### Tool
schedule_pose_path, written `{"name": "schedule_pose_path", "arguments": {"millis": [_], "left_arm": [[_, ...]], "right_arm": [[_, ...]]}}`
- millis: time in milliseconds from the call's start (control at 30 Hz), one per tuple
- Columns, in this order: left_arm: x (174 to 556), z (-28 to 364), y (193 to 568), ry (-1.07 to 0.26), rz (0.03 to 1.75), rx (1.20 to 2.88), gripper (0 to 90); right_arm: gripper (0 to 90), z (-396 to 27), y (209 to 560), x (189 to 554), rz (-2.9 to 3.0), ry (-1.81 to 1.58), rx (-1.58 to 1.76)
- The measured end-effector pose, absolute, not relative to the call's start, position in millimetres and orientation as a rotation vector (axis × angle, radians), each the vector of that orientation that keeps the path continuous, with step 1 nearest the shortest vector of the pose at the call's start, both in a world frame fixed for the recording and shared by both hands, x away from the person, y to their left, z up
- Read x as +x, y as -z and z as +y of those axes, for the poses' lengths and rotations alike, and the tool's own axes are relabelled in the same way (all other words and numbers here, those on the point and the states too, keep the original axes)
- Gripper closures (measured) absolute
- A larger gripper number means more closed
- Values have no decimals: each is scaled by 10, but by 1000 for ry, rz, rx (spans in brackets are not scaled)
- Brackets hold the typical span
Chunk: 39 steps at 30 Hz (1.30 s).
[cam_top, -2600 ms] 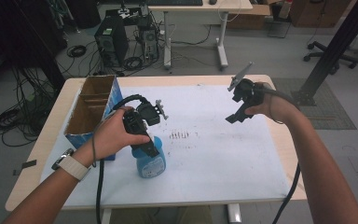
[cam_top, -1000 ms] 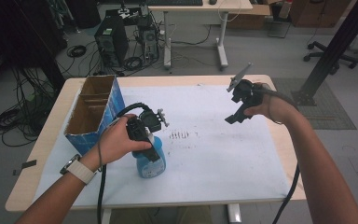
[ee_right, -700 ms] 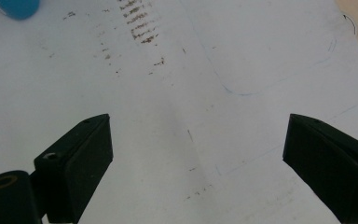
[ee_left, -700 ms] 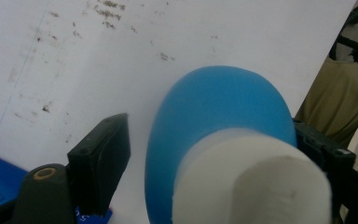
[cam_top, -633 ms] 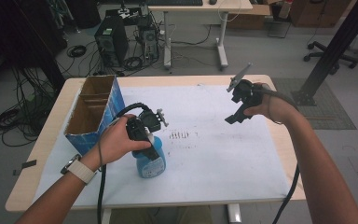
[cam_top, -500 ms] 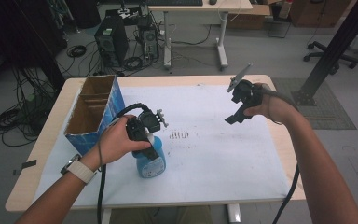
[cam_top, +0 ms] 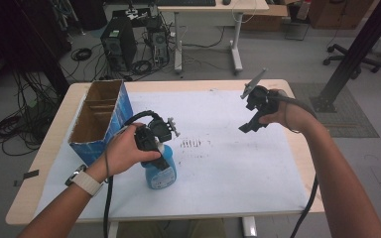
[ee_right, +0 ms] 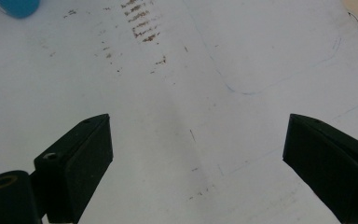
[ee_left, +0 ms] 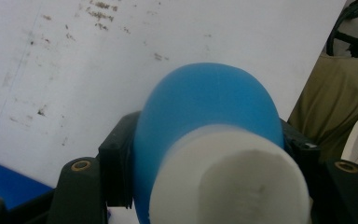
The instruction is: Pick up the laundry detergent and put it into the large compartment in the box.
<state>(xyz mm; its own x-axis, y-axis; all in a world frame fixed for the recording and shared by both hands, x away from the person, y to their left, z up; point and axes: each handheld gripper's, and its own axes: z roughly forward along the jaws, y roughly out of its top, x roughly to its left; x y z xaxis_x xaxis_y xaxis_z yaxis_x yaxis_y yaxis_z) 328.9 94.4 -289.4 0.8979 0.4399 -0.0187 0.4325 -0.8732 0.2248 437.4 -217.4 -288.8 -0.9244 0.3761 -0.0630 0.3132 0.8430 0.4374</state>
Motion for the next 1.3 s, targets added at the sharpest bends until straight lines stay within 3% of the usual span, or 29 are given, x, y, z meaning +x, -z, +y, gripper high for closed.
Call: {"name": "schedule_pose_path", "arguments": {"millis": [633,1300], "left_arm": [[3252,909,2853,-83,649,2849,370],[3182,913,2577,-110,674,2845,371]], "right_arm": [[83,-2186,2874,4357,2867,-650,538],[83,-2210,2844,4330,2855,-666,536]]}}
